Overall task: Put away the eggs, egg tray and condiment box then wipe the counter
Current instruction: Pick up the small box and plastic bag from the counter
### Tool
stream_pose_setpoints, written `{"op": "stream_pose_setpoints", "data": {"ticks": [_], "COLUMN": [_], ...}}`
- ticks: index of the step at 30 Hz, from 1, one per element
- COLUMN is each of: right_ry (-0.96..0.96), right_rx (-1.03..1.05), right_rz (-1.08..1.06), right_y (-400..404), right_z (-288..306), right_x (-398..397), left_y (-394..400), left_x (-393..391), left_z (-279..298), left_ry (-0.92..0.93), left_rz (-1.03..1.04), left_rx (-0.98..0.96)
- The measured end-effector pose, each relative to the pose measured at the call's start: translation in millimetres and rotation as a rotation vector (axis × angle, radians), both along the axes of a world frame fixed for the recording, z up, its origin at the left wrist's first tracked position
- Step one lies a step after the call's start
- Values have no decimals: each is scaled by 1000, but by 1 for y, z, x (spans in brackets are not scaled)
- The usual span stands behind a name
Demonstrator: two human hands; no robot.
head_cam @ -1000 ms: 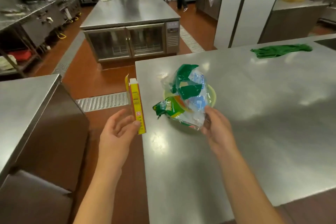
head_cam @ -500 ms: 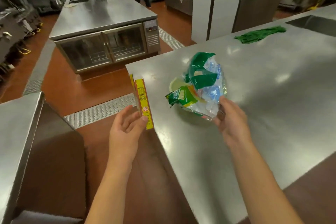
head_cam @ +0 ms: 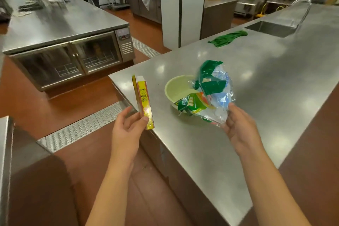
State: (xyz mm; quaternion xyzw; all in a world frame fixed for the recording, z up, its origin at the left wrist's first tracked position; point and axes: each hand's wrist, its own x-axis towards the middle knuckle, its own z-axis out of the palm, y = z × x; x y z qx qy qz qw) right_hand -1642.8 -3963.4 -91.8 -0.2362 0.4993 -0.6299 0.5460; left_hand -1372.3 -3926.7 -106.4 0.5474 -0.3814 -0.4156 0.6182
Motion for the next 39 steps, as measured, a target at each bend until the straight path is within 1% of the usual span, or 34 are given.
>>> {"op": "stream_pose_setpoints", "data": {"ticks": [7,11,17,21,26,31,36,39], "right_ry": [-58,-78,-57,-37,-2,-22,-26,37], "right_rx": [44,51,104,122,116,163,206,254], "right_rz": [-14,-7,-76,-125,-179,-286,-277,-243], "right_y": [-17,-32,-45,-57,-91,-146,-211,-246], "right_z": [-7,-14,-22,-34,-49,-54,-67,-84], "right_x": [-11,-20,-36,-43,-32,2,37,56], "left_y": [-12,-28,-64,-103,-169,-247,-317,-345], "left_x": [-5,-15,-36,-47,-44,-14,19,38], "left_z": [15,21,8,-7,-30,-45,-55,-64], "left_ry": [-80,-102,-93,-57,-65,-123,-135,-150], "left_rz": [-44,-40,-156,-251,-361,-496,-546,-550], "left_rx": [3,-38,7,62,101,169,198,200]}}
